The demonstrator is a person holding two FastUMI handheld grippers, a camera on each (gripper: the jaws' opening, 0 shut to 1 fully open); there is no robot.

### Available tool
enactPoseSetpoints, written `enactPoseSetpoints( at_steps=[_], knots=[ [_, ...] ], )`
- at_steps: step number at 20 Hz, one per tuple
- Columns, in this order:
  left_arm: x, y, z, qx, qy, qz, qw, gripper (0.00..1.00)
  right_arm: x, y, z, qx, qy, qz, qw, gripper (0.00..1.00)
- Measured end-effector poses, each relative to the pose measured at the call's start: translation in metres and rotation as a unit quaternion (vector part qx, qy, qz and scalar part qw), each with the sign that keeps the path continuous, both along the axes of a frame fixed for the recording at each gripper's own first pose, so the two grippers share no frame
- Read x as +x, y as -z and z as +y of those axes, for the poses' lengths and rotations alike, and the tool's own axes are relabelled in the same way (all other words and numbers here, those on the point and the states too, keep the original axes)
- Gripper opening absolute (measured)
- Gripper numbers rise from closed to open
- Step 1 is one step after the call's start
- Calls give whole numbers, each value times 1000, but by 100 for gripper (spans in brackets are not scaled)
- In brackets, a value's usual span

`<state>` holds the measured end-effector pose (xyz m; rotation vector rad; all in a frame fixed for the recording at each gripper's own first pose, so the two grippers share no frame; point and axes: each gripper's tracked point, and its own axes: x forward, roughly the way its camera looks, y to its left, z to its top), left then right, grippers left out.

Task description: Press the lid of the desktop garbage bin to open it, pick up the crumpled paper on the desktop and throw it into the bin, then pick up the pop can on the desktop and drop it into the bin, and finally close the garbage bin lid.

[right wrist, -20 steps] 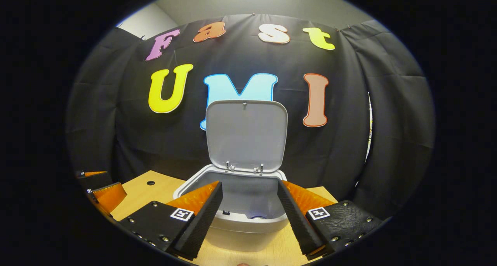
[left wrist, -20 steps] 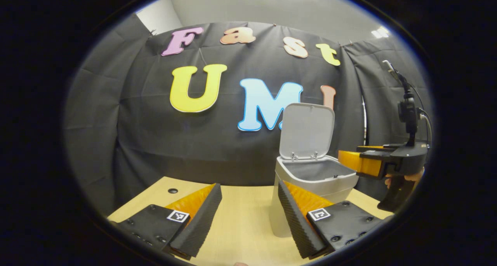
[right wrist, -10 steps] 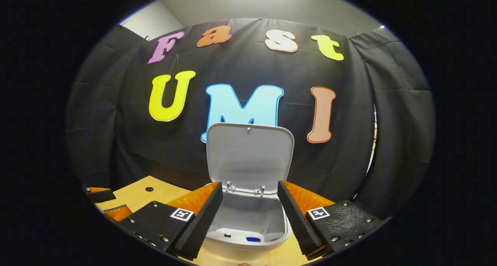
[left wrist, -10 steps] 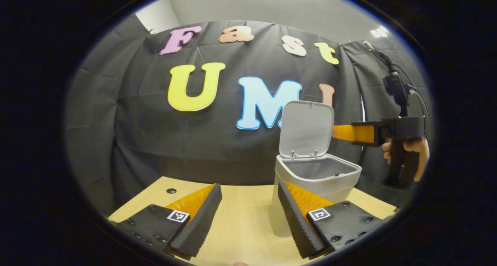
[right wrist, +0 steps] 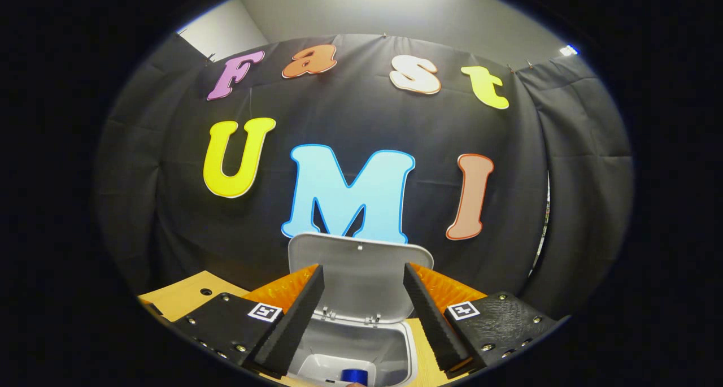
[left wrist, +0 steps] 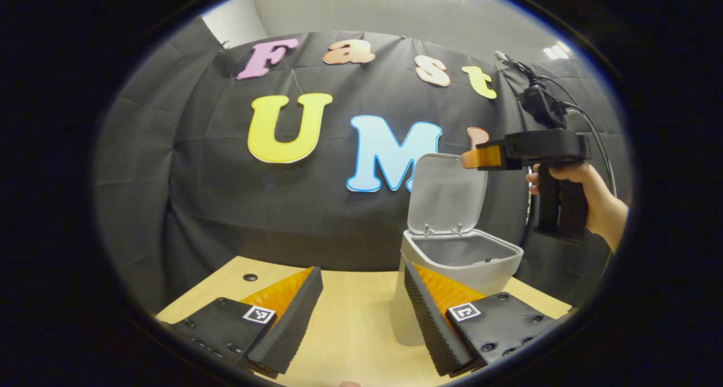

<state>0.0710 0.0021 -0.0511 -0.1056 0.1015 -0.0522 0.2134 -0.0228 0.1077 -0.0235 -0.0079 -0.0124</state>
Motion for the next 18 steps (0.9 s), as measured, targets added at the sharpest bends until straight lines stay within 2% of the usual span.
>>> enactPoseSetpoints(
  at_steps=[9,18],
  knots=[
    [-2,4,7,-4,-11,11,1000,96,43,-43,-4,7,8,-27,1000,91],
    [-6,4,17,5,-20,9,1000,95,81,-21,-8,54,12,23,998,91]
  ],
)
